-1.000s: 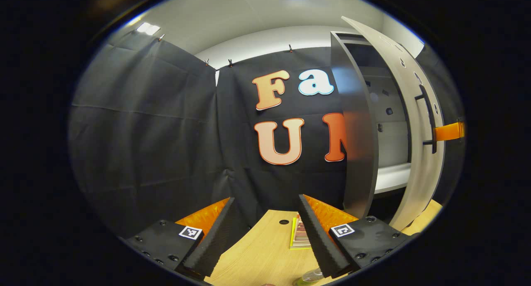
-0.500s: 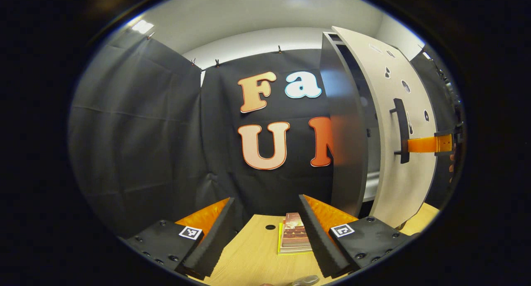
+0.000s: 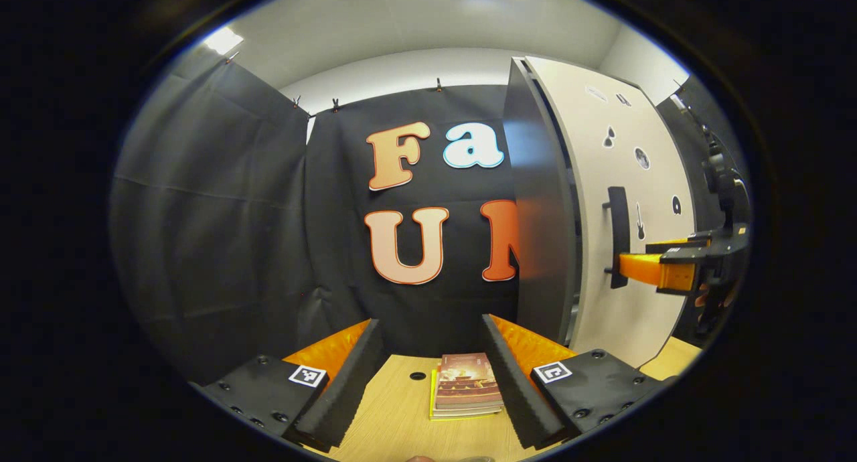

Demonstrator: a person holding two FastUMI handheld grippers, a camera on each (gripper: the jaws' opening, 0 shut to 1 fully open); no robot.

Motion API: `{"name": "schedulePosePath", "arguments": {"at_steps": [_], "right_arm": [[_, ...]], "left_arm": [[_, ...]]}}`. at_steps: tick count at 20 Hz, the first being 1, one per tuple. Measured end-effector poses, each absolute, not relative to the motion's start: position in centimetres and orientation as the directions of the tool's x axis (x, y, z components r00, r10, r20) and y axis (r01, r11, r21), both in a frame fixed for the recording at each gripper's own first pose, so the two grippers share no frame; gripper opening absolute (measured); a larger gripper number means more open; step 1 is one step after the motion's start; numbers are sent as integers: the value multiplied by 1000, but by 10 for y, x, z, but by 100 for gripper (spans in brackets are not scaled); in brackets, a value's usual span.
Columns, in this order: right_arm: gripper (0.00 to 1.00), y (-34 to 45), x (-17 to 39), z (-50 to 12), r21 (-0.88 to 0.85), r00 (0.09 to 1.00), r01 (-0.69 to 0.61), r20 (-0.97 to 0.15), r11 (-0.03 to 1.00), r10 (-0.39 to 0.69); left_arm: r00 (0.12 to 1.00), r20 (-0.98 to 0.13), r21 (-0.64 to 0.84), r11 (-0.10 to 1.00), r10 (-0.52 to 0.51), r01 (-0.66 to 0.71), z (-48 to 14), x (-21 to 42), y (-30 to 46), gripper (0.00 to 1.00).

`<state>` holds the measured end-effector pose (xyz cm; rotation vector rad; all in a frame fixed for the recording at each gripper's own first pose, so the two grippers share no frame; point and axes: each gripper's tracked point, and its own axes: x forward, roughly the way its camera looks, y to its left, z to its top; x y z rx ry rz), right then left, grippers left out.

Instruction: Open the cabinet door with the right hand, grasp the bottle in the cabinet with the left hand and place it on the coaster, then close the cabinet door with the right hand.

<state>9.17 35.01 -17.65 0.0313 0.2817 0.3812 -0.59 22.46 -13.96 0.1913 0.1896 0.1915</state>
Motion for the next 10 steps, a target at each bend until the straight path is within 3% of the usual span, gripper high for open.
{"name": "schedulePosePath", "arguments": {"at_steps": [10], "right_arm": [[87,282,62,-130,48,924,-313,-214,948,316]], "left_arm": [[980,-160,124,987,119,-99,-97,7,169,97]]}}
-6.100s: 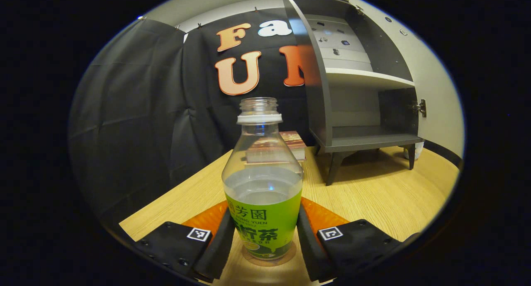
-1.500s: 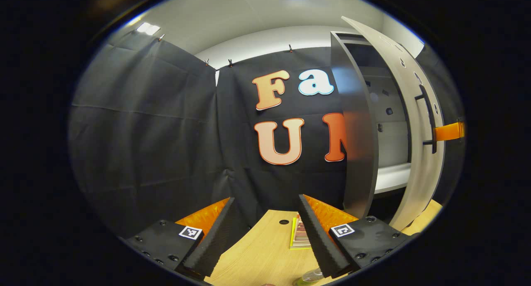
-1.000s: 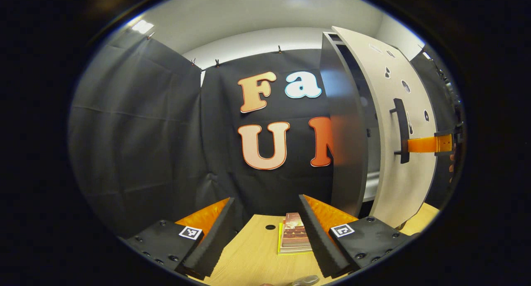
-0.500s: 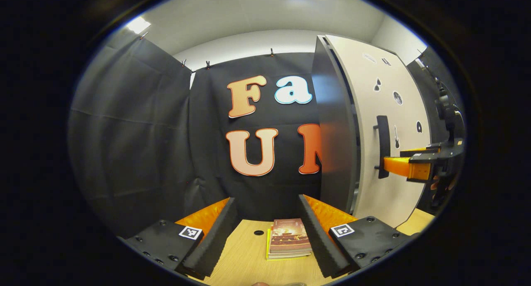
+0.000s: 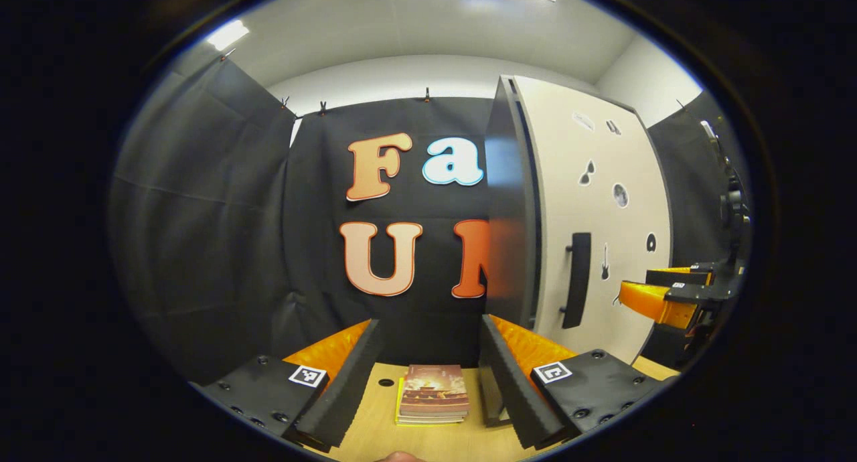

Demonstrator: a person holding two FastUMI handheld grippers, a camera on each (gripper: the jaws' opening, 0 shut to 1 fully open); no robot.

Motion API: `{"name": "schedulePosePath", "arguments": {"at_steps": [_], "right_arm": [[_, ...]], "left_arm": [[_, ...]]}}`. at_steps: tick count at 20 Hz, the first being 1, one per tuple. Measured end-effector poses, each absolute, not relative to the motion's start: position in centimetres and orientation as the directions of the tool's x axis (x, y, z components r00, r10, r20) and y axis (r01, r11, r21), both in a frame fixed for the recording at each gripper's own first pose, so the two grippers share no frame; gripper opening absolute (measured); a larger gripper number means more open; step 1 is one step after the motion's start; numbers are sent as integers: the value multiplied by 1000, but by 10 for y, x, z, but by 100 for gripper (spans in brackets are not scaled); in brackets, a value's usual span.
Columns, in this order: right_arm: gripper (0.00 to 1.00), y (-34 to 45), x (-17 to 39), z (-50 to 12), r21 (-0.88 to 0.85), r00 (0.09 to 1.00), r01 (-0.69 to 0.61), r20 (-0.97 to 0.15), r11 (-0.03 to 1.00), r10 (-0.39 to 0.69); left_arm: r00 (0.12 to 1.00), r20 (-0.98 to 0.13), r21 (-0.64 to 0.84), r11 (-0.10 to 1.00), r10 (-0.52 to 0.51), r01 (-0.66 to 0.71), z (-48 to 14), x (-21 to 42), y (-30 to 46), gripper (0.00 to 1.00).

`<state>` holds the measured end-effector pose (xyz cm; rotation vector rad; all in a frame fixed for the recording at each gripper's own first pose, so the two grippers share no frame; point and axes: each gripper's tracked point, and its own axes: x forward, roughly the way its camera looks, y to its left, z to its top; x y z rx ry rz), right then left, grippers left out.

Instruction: Open the cabinet door with the right hand, grasp the bottle in the cabinet with the left hand and place it on the coaster, then close the cabinet door with the right hand.

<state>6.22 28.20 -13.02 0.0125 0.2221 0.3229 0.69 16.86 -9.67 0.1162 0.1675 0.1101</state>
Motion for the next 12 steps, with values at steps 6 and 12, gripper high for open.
{"name": "schedulePosePath", "arguments": {"at_steps": [6,12], "right_arm": [[92,207,38,-79,-36,959,-245,-155,969,237],[93,131,14,-41,-57,981,-164,-116,985,157]], "left_arm": [[989,-136,68,996,66,-57,-60,19,130,98],[992,-122,14,999,36,-34,-29,27,93,97]]}}
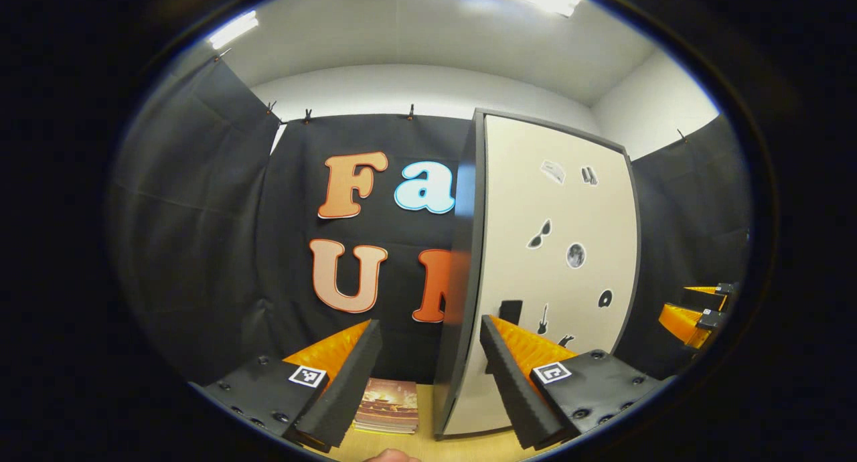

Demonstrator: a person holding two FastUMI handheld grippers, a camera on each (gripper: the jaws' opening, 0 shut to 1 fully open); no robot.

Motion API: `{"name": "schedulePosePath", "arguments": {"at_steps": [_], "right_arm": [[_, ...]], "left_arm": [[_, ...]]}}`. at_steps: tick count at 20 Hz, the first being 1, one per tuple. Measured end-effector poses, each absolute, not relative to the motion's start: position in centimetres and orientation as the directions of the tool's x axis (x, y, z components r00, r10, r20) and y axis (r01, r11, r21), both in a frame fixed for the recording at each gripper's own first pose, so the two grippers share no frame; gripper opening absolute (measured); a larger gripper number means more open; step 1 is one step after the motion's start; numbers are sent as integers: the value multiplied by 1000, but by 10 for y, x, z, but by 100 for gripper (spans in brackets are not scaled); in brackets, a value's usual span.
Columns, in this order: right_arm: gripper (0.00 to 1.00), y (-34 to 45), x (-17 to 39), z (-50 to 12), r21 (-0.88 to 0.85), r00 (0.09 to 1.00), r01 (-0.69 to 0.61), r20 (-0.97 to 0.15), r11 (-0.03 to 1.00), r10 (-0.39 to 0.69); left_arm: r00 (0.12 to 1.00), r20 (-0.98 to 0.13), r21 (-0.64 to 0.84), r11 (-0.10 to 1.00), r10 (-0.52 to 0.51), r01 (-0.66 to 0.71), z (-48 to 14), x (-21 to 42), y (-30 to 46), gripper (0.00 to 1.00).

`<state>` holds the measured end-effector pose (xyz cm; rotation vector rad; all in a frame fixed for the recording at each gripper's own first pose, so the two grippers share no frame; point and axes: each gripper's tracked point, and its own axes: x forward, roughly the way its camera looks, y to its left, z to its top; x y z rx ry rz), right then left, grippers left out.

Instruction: Open the cabinet door with the right hand, grasp the bottle in the cabinet with the left hand and place it on the coaster, then close the cabinet door with the right hand.

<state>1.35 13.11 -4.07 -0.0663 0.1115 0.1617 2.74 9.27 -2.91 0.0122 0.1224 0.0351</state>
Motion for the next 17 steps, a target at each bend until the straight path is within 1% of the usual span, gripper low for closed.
{"name": "schedulePosePath", "arguments": {"at_steps": [2,5,7,8,10,17], "right_arm": [[93,114,7,-34,-49,984,-148,-110,988,142],[93,97,1,-24,-58,989,-122,-86,991,117],[93,96,-2,-21,-78,989,-133,-81,988,126],[93,98,-2,-20,-87,989,-133,-80,987,126],[93,101,-7,-14,-91,989,-140,-66,986,135],[94,111,-5,-11,-69,988,-147,-54,987,144]], "left_arm": [[992,-125,-18,1000,19,-21,-22,29,81,94],[995,-99,-1,1000,21,-22,-7,30,76,96],[997,-81,6,1000,18,-18,2,31,69,96],[997,-73,4,1000,11,-11,4,30,65,93],[998,-60,10,1000,5,-5,9,29,61,96],[1000,-8,51,999,17,-16,26,27,69,93]]}}
